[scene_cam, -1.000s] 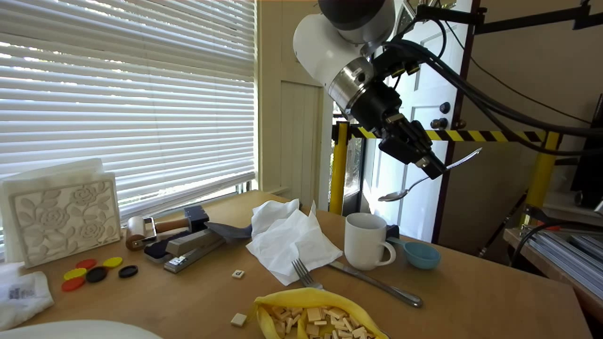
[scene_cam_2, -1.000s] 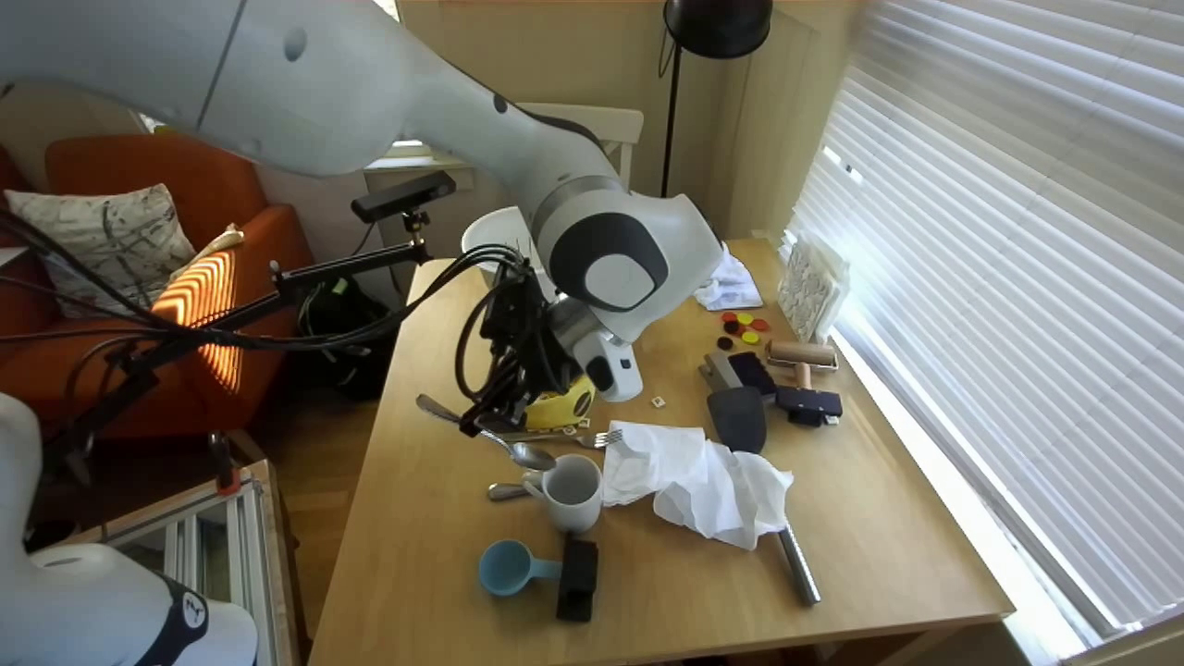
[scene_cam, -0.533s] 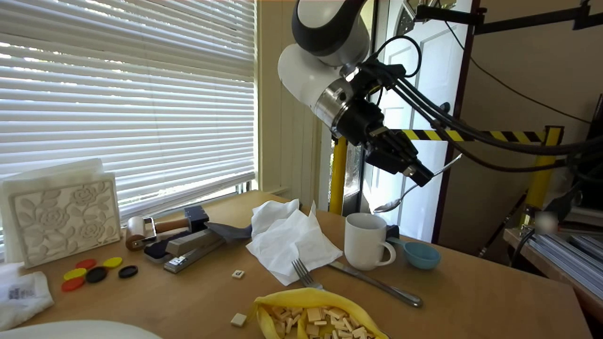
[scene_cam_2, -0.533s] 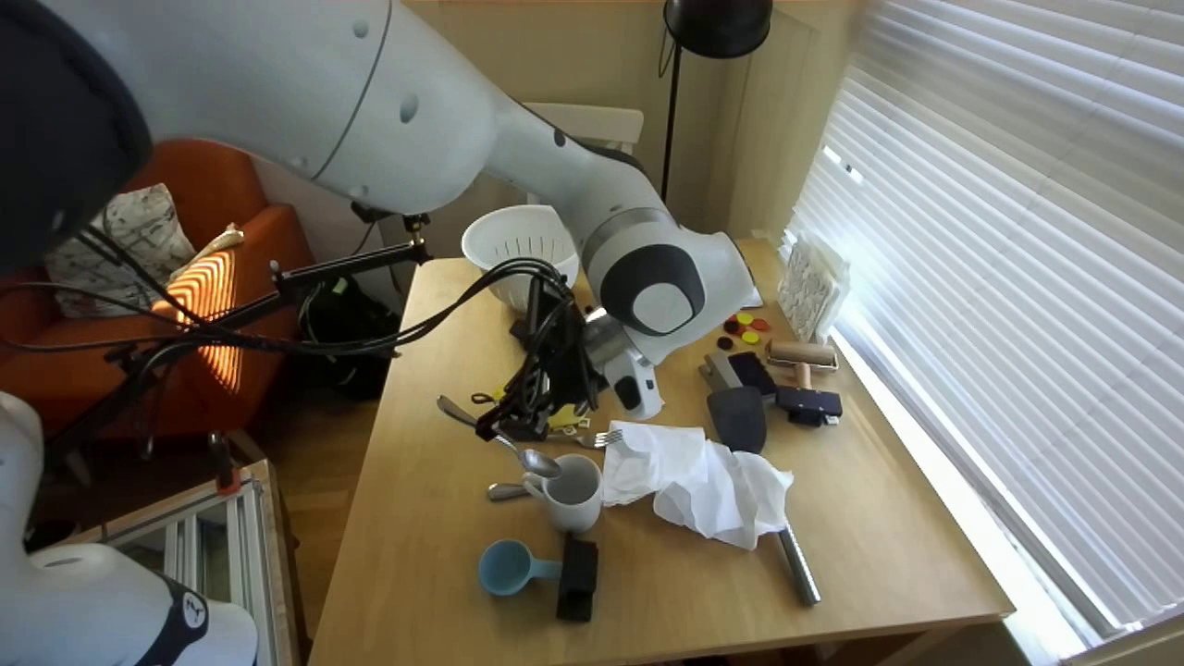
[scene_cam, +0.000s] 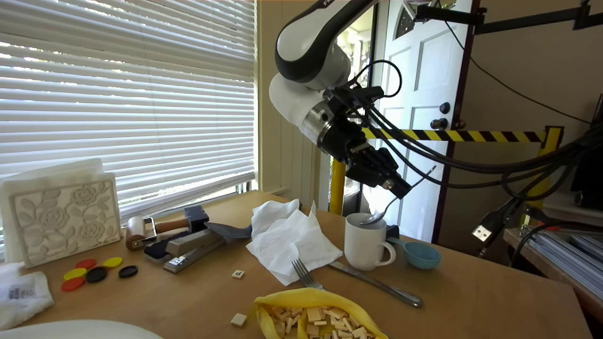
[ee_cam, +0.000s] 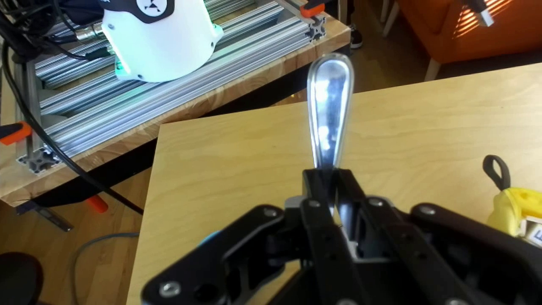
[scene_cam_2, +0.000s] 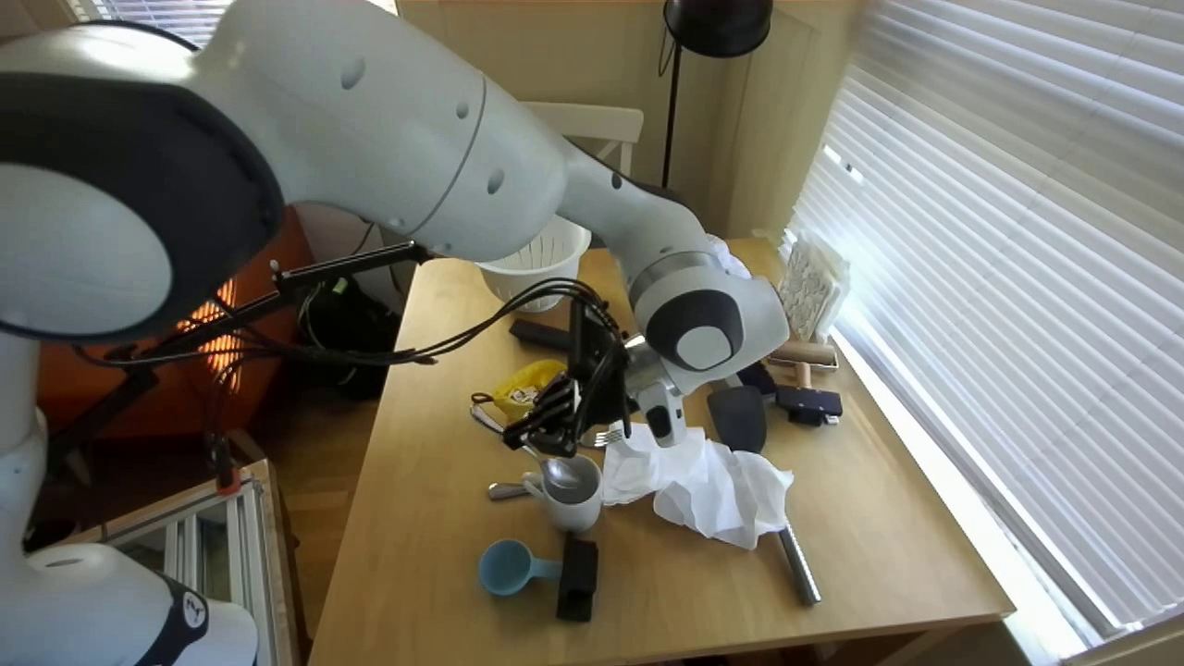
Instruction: Put the silver spoon in the mug.
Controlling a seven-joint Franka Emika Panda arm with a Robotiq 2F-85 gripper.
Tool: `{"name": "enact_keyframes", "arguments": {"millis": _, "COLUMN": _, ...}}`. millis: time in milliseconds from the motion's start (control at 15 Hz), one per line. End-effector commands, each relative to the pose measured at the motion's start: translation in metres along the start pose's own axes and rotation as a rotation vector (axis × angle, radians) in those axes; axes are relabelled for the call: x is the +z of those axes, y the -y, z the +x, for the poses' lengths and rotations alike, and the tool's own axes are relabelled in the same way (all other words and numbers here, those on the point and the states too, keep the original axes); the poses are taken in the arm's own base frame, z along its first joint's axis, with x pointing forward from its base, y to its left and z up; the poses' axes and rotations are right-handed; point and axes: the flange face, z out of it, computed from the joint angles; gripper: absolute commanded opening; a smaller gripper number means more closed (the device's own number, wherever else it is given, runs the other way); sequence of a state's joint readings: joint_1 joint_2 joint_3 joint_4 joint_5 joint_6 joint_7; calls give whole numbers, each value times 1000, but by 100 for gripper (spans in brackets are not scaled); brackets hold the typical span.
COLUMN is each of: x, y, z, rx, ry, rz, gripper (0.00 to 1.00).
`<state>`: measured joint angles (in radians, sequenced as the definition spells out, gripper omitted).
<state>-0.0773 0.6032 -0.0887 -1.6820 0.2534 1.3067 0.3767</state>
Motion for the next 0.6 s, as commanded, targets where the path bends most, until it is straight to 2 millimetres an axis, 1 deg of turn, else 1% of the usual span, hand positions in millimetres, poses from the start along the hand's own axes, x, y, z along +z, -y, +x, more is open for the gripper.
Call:
{"name": "enact_keyframes", "arguments": {"millis": 0, "x": -10, "y": -2, "z": 22, "rx": -23, "ry": 70, "rz": 47, "gripper": 3}}
{"name": "enact_keyframes", "arguments": {"millis": 333, "x": -5, "y": -7, "z": 49, "rx": -26, "ry": 140, "rz": 79, "gripper": 3}}
{"name": "enact_keyframes", "arguments": {"millis": 533, "x": -2, "y": -10, "z": 67, "rx": -16, "ry": 147, "rz": 94, "gripper": 3}}
